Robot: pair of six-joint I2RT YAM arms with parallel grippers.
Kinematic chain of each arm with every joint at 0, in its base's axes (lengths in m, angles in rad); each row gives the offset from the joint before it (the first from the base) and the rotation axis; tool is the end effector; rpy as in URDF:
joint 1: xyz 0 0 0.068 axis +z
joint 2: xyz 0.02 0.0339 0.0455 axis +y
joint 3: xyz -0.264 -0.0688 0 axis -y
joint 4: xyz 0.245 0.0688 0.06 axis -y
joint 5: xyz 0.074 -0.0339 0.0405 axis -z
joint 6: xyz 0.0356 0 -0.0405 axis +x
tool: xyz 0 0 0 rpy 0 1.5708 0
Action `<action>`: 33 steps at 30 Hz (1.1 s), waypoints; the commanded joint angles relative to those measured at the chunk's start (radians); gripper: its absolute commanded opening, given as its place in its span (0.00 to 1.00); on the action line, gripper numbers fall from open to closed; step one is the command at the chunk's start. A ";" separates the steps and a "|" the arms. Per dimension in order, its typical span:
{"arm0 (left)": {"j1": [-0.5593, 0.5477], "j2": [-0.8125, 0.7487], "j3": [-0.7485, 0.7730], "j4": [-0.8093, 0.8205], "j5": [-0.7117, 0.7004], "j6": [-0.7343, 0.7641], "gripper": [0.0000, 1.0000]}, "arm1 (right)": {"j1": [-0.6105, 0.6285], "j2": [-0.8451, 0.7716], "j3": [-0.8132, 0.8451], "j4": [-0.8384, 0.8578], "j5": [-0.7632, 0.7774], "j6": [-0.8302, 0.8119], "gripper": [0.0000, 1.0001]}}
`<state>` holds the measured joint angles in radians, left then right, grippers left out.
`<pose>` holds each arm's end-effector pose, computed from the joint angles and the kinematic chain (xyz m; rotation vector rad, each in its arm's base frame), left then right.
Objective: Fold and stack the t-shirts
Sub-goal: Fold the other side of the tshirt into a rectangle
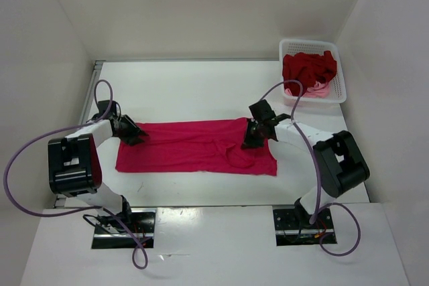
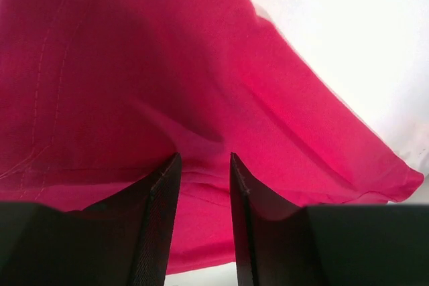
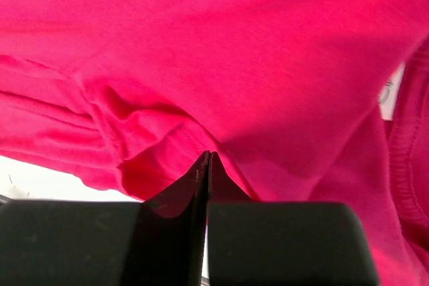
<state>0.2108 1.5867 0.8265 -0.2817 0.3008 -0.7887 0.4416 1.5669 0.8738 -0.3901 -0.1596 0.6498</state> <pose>0.2932 0.0520 0.1589 -1.1782 2.3856 -0.5913 0.2660 0.1320 0.1707 0.2318 2.7461 0.5441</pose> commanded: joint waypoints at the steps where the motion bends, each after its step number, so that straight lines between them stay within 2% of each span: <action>1: 0.001 -0.036 -0.001 0.022 0.024 0.017 0.42 | 0.009 0.025 0.083 0.016 0.049 -0.018 0.00; 7: 0.001 -0.045 -0.021 0.022 0.024 0.026 0.38 | 0.020 0.134 0.157 0.007 0.038 -0.039 0.00; 15: 0.001 -0.054 -0.021 0.022 0.024 0.026 0.38 | 0.060 0.165 0.156 -0.016 0.017 -0.079 0.00; 18: 0.001 -0.054 -0.021 0.032 0.046 0.026 0.38 | 0.072 0.185 0.168 -0.016 -0.021 -0.104 0.06; 22: 0.001 -0.054 -0.021 0.032 0.046 0.016 0.38 | 0.127 0.206 0.200 -0.088 -0.060 -0.177 0.06; 28: 0.001 -0.054 -0.003 0.032 0.046 0.016 0.38 | 0.204 0.205 0.209 -0.217 -0.325 -0.358 0.03; 33: 0.001 -0.054 0.019 0.022 0.046 0.016 0.38 | 0.292 0.124 0.260 -0.276 -0.396 -0.371 0.05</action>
<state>0.2108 1.5654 0.8116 -0.2684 0.3283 -0.7853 0.6952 1.7702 1.0622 -0.5873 -0.4522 0.3412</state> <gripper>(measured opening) 0.382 0.045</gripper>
